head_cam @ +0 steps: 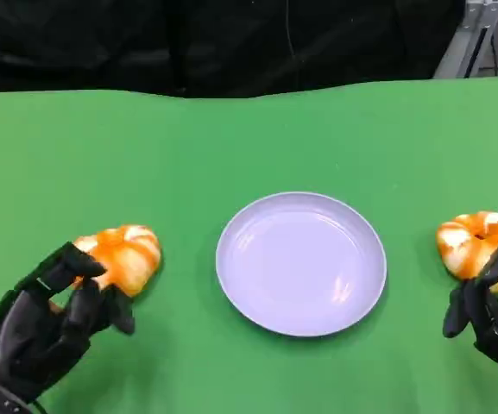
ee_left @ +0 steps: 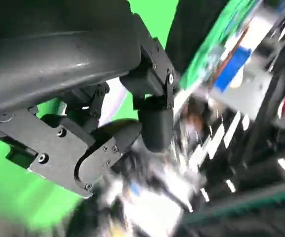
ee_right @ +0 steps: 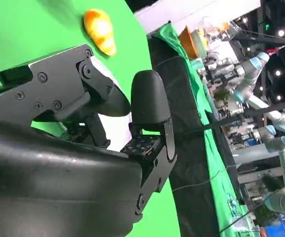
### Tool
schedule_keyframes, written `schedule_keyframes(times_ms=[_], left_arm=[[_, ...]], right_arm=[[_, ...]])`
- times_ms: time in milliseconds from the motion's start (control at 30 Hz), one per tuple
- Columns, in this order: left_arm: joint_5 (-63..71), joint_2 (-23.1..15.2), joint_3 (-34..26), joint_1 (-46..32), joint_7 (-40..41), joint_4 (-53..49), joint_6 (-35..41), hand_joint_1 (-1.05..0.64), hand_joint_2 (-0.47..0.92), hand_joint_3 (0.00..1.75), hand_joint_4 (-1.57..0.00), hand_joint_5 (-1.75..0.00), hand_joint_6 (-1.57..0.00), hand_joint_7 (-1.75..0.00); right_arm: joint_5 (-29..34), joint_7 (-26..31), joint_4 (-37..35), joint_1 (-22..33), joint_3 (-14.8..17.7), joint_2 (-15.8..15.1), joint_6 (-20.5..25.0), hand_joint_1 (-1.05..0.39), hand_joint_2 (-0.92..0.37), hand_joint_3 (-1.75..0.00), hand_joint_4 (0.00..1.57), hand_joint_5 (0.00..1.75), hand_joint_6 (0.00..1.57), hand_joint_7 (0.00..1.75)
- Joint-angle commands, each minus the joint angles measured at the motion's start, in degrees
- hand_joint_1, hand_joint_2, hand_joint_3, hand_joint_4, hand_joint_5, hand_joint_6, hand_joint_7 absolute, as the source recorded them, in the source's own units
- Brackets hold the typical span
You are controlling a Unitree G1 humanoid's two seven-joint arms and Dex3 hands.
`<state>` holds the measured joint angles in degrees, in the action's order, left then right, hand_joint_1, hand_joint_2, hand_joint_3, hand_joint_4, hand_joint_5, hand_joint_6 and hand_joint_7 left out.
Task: Grasp the bread from the table and place it into the plate.
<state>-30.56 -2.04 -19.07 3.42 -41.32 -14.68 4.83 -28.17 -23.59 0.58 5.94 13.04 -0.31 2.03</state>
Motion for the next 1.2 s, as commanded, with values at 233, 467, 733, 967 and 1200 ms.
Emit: schedule_keyframes(times_ms=[233,467,733,967,1200], left_arm=[[44.85,-7.09,5.26,-3.03,25.60,8.54,-40.13,-0.68,0.92,0.26,-0.54,-0.21,-0.64,0.00],[75.70,-16.63,7.87,-1.34,42.27,17.65,-36.63,-0.87,0.92,0.19,-0.41,-0.07,-0.56,-0.02],[89.27,-24.63,18.39,5.84,46.00,10.76,-27.22,-0.96,0.92,0.09,-0.35,-0.01,-0.51,0.00],[88.80,-26.42,27.99,13.18,43.46,-1.07,-22.72,-1.05,0.92,0.20,-0.25,-0.01,-0.38,0.00],[86.09,-25.11,34.33,19.71,46.21,-14.39,-22.07,-1.05,0.92,0.27,-0.29,-0.02,-0.40,-0.01]], right_arm=[[-0.32,-0.36,-0.59,-0.53,0.47,-1.21,-0.17,-0.09,-0.63,-1.09,0.79,1.75,0.71,1.56],[-0.11,0.00,-0.73,-0.78,0.23,-1.11,-0.03,-0.08,-0.62,-1.10,0.79,1.75,0.71,1.56],[0.45,0.50,0.02,-0.34,-0.27,-0.85,-0.16,-0.08,-0.62,-1.11,0.80,1.75,0.72,1.56],[0.10,0.94,1.00,0.08,-0.74,-0.53,0.34,-0.08,-0.61,-1.12,0.80,1.75,0.70,1.57],[0.88,1.36,0.86,-0.01,-1.08,-0.38,-0.59,-0.08,-0.63,-1.12,0.78,1.75,0.70,1.57]])
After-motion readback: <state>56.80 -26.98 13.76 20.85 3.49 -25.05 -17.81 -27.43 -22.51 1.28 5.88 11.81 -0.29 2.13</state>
